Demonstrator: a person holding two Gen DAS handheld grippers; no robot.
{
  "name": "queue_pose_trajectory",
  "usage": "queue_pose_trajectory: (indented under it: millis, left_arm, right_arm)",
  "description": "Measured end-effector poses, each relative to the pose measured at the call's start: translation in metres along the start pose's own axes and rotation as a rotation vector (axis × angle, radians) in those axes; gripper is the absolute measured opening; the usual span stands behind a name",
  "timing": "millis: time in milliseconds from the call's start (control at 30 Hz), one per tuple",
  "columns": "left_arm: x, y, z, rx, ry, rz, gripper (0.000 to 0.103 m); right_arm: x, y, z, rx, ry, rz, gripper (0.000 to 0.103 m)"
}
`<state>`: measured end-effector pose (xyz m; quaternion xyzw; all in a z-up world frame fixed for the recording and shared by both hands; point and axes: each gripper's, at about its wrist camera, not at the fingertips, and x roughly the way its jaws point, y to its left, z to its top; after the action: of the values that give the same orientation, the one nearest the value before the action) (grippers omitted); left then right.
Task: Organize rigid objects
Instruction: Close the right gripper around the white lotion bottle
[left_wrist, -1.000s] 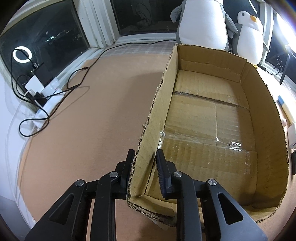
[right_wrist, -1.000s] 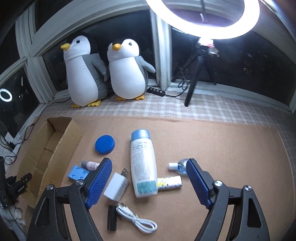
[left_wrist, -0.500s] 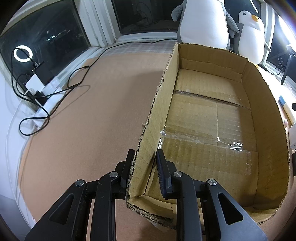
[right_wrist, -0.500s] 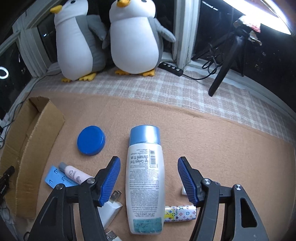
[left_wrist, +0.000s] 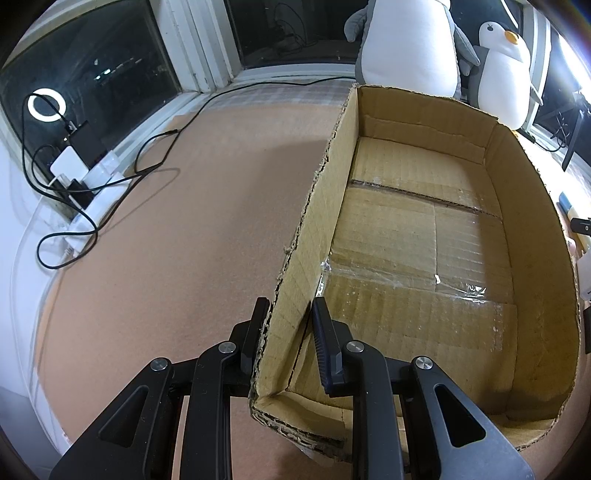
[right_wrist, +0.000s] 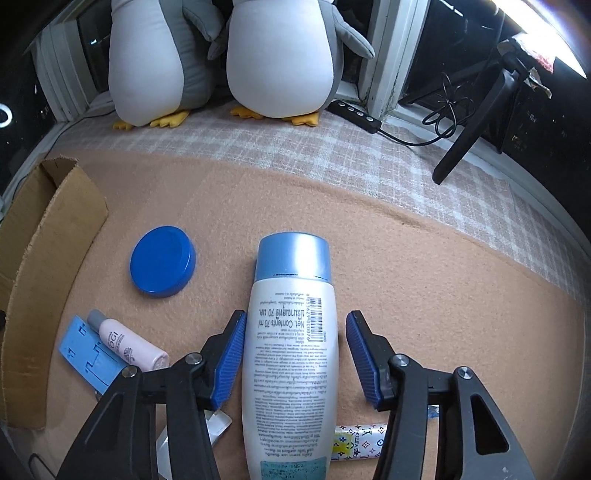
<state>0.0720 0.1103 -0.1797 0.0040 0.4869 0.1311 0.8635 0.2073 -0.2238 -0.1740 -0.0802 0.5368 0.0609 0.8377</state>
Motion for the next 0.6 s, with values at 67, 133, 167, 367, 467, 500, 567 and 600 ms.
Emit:
queue_pose_trajectory:
  millis: [67, 133, 167, 367, 467, 500, 567, 600]
  left_arm:
    - [0.0, 0.0, 0.0, 0.0, 0.0, 0.0, 0.022]
    - [0.0, -0.001, 0.0, 0.0, -0.001, 0.0, 0.022]
    - [0.0, 0.0, 0.0, 0.0, -0.001, 0.0, 0.022]
    - [0.0, 0.0, 0.0, -0.002, -0.001, 0.0, 0.021]
    - [0.0, 0.0, 0.0, -0.002, -0.001, 0.0, 0.021]
    - [0.0, 0.0, 0.0, -0.002, -0.001, 0.0, 0.021]
    - [0.0, 0.0, 0.0, -0.003, -0.001, 0.0, 0.021]
    - [0.0, 0.001, 0.0, -0.003, -0.001, 0.0, 0.021]
  right_arm:
    - [0.002, 0.002, 0.0, -0.008, 0.008, 0.007, 0.044]
    - [0.002, 0.003, 0.0, -0.014, 0.006, 0.002, 0.044]
    - [0.002, 0.003, 0.001, -0.015, 0.006, 0.002, 0.044]
    - [0.001, -0.001, -0.001, 0.006, -0.004, 0.016, 0.044]
    - [-0.001, -0.005, -0.001, 0.022, -0.006, 0.027, 0.044]
    - [-0.002, -0.006, 0.0, 0.028, -0.007, 0.031, 0.044]
    - [-0.005, -0.011, 0.001, 0.039, -0.01, 0.037, 0.044]
    - [-0.008, -0.012, 0.002, 0.041, -0.014, 0.038, 0.044]
